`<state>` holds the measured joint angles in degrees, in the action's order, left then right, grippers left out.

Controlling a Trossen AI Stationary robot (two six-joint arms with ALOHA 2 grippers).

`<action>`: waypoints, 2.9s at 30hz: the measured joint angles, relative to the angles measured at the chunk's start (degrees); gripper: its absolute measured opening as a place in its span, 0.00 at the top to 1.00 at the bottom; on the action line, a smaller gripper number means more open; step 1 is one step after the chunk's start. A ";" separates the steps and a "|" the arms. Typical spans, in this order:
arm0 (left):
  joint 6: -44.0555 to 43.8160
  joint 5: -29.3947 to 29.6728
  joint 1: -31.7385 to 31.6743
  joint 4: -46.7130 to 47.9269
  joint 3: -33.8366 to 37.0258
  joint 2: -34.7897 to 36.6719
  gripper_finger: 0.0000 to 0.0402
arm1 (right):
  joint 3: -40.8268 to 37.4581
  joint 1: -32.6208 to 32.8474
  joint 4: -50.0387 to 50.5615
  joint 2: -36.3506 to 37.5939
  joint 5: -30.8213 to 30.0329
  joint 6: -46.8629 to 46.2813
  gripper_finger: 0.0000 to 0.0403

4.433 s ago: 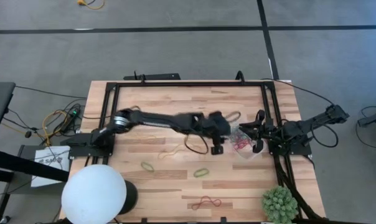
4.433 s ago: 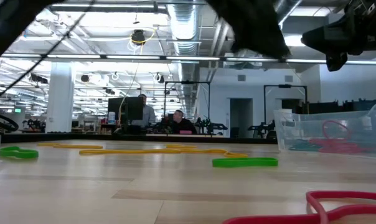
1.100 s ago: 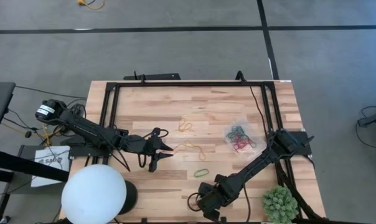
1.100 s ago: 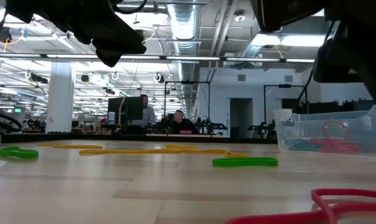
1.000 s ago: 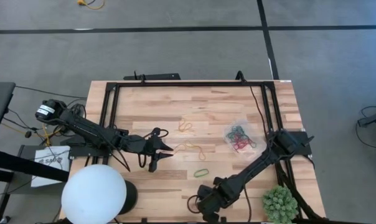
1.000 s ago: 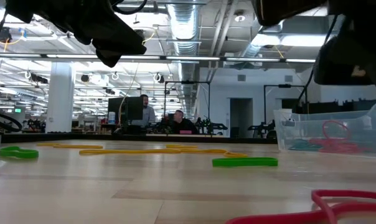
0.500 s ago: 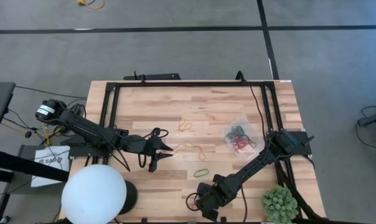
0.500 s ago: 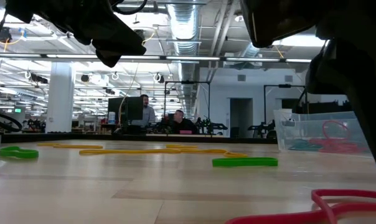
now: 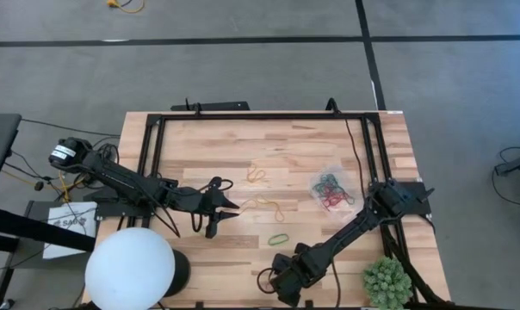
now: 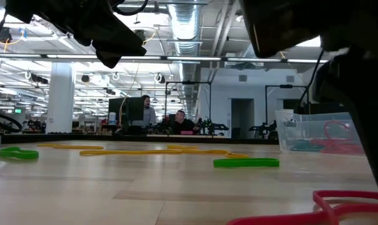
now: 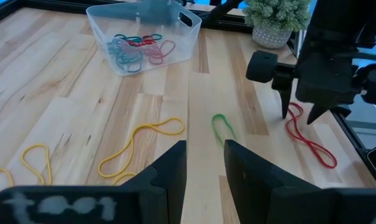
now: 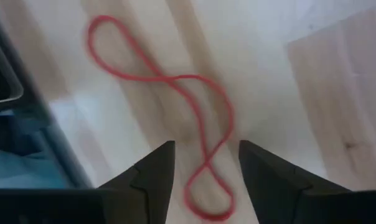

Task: Pick and place items into bin
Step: Put the red rubber band into the transparent bin, then put the yellow rubber band into the transparent bin

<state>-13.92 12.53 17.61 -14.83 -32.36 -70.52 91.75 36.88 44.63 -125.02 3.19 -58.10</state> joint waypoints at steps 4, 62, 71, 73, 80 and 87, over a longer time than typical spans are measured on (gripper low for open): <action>0.25 0.11 0.00 0.55 0.00 0.00 0.76 | 0.17 0.00 0.14 -1.26 0.21 0.07 0.59; 0.79 -0.10 0.00 2.17 -0.02 0.00 0.76 | -24.35 -7.14 42.01 50.16 -23.96 -10.12 1.00; 0.82 -4.68 0.04 2.55 -0.02 0.00 0.76 | -36.64 -10.94 33.95 54.92 -21.46 0.95 1.00; 0.81 -4.68 0.04 2.54 -0.02 0.00 0.76 | -39.51 -12.57 32.70 54.96 -21.49 1.55 1.00; 0.73 -4.57 0.04 2.54 -0.02 0.00 0.76 | -41.86 -19.64 30.83 54.45 -18.52 7.51 0.92; -0.65 -4.37 0.04 2.43 -0.02 0.00 0.76 | -41.86 -25.58 25.56 54.54 -16.71 18.97 0.73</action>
<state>-14.57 8.16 17.65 -12.40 -32.38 -70.52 49.89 11.31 70.19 -70.48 -13.52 -39.13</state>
